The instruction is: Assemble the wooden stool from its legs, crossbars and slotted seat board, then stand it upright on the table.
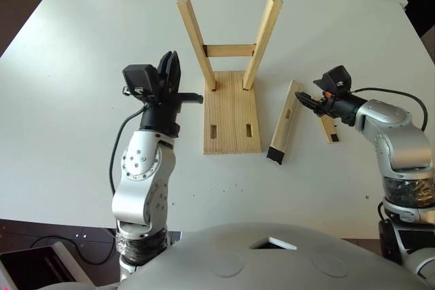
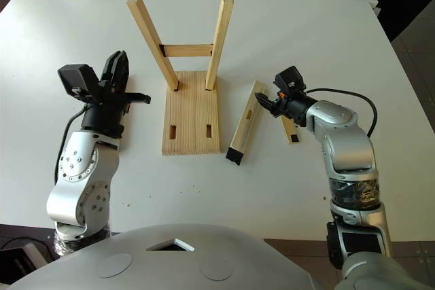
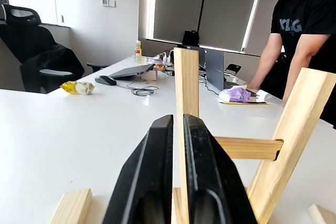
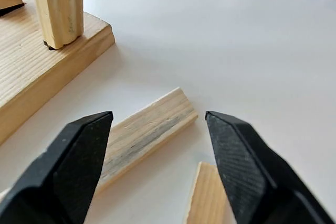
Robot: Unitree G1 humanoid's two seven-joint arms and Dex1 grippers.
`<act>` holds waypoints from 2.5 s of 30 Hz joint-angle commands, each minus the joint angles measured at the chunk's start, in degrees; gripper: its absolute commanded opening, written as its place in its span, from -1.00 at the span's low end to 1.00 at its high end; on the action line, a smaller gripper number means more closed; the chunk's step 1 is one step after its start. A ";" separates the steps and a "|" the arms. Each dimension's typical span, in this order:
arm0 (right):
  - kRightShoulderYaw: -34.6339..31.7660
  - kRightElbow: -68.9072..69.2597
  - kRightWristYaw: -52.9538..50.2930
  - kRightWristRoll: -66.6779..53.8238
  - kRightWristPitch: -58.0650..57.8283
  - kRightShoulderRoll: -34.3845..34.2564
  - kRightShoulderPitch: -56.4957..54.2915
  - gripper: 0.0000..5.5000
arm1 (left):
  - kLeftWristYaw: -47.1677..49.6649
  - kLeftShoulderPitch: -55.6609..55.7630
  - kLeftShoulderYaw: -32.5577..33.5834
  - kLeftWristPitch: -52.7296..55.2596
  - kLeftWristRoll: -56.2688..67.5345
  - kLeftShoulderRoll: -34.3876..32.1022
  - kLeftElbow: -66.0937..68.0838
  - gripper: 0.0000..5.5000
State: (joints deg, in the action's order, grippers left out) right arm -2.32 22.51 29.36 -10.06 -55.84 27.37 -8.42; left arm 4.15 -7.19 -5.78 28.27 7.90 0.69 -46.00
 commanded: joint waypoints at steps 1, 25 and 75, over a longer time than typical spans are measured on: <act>-3.16 8.35 -4.34 -1.58 -13.35 -0.77 -0.06 0.19 | 4.74 -1.47 -2.93 2.12 -5.93 1.21 -0.42 -0.76; -5.40 8.62 -10.39 -2.73 -29.04 1.18 9.56 0.19 | 10.22 1.74 0.09 0.17 -12.51 3.81 4.92 -0.47; -26.22 -25.28 -4.84 -33.76 0.70 -11.14 -45.28 -0.52 | -12.88 21.72 26.23 2.54 50.49 -11.75 16.38 0.10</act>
State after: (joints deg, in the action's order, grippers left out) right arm -31.71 -4.94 20.86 -39.43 -50.70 15.90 -52.90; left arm -4.15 13.14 20.31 30.28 55.11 -8.85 -31.11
